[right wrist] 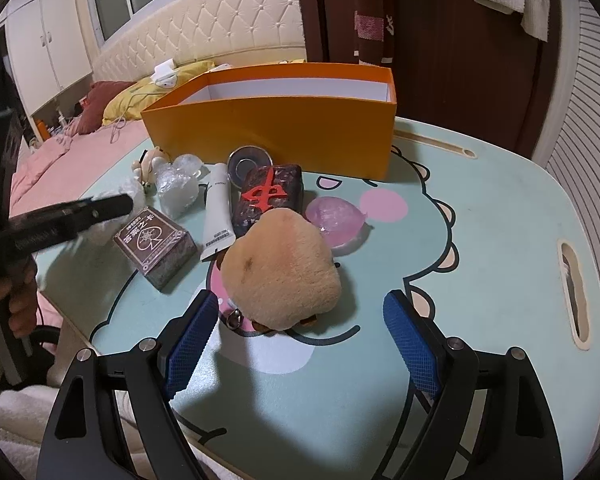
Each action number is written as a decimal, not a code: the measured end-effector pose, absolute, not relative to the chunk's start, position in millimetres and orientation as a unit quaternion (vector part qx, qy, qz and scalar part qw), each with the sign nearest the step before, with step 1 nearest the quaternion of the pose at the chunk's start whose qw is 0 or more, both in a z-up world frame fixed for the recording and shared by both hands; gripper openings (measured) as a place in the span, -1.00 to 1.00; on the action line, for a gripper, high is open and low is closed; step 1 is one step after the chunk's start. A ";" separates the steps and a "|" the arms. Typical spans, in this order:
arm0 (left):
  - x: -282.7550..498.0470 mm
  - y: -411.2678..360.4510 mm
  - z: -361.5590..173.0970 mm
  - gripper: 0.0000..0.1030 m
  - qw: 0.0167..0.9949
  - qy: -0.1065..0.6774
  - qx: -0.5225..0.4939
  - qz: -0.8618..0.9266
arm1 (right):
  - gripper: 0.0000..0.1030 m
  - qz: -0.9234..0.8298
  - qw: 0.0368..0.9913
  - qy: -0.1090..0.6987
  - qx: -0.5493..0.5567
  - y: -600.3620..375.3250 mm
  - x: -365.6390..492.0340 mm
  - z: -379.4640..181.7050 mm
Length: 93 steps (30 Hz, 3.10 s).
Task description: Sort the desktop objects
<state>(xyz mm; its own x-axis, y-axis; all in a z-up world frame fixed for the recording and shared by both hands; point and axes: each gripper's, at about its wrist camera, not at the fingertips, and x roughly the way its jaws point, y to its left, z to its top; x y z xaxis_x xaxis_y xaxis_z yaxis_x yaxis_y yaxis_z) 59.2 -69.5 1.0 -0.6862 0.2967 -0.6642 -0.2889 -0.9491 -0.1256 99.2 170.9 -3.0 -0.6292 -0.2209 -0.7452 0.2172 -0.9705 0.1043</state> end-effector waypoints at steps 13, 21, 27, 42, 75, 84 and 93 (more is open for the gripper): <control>72.6 -74.3 14.1 -0.54 0.172 -0.009 -0.322 0.931 | 0.61 -0.914 0.126 -0.002 0.385 168.8 94.2 11.5; 74.6 -75.6 18.2 -0.54 0.174 -0.019 -0.314 0.933 | -0.10 -0.907 0.132 0.004 0.400 164.2 85.2 3.3; 68.0 -80.6 34.3 -0.54 0.181 -0.036 -0.305 0.934 | -0.10 -0.925 0.135 -0.005 0.356 171.9 94.4 21.9; -30.2 -57.5 70.6 -0.54 0.199 -0.033 -0.304 0.931 | -0.10 -0.947 0.166 -0.008 0.275 160.6 12.3 97.4; -90.2 -29.4 44.4 -0.03 0.187 -0.007 -0.344 0.920 | 0.00 -0.923 0.107 -0.044 0.366 167.8 -70.9 36.0; -67.1 -40.3 65.7 0.65 0.191 -0.045 -0.280 0.940 | 0.38 -0.942 0.120 -0.098 0.296 178.7 -50.9 61.3; -33.3 -75.1 86.7 0.66 0.168 -0.038 -0.271 0.947 | 0.38 -0.949 0.133 -0.095 0.270 178.1 -21.5 88.0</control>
